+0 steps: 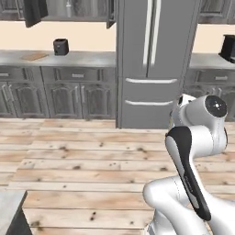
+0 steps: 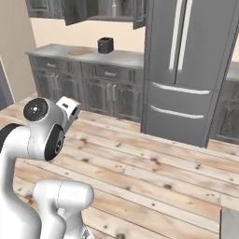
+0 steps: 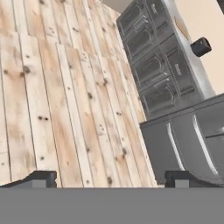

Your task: Move the cutting board and knife to the sink. Then move spray from the cabinet to the counter.

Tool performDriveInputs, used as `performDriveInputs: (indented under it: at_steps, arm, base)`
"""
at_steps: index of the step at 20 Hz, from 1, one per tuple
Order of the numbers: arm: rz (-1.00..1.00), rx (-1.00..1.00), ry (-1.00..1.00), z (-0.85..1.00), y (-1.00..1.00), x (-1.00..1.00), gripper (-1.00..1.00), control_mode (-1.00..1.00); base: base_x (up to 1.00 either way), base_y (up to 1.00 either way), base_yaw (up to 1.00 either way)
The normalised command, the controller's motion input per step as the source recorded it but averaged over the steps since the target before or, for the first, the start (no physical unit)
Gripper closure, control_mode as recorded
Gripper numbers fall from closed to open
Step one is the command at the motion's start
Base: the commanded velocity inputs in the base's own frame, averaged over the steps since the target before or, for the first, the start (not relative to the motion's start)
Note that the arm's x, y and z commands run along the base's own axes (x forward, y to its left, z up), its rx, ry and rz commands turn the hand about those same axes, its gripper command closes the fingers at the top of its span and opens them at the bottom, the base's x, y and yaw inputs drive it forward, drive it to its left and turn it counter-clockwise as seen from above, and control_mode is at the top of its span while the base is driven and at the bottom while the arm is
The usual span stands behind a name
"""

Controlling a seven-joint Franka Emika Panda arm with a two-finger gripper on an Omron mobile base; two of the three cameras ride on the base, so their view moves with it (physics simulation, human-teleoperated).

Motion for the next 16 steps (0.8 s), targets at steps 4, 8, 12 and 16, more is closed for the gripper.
performDriveInputs:
  at_steps: [4, 8, 12, 16]
  arm:
    - [0.0, 0.0, 0.0, 0.0, 0.0, 0.0, -1.0, 1.0]
    - [0.0, 0.0, 0.0, 0.0, 0.0, 0.0, -1.0, 1.0]
    - [0.0, 0.0, 0.0, 0.0, 0.0, 0.0, -1.0, 1.0]
    - [0.0, 0.0, 0.0, 0.0, 0.0, 0.0, -1.0, 1.0]
  base:
    - [1.0, 0.0, 0.09]
    - [1.0, 0.06, 0.06]
    - [1.0, 0.25, 0.04]
    - [1.0, 0.71, 0.0]
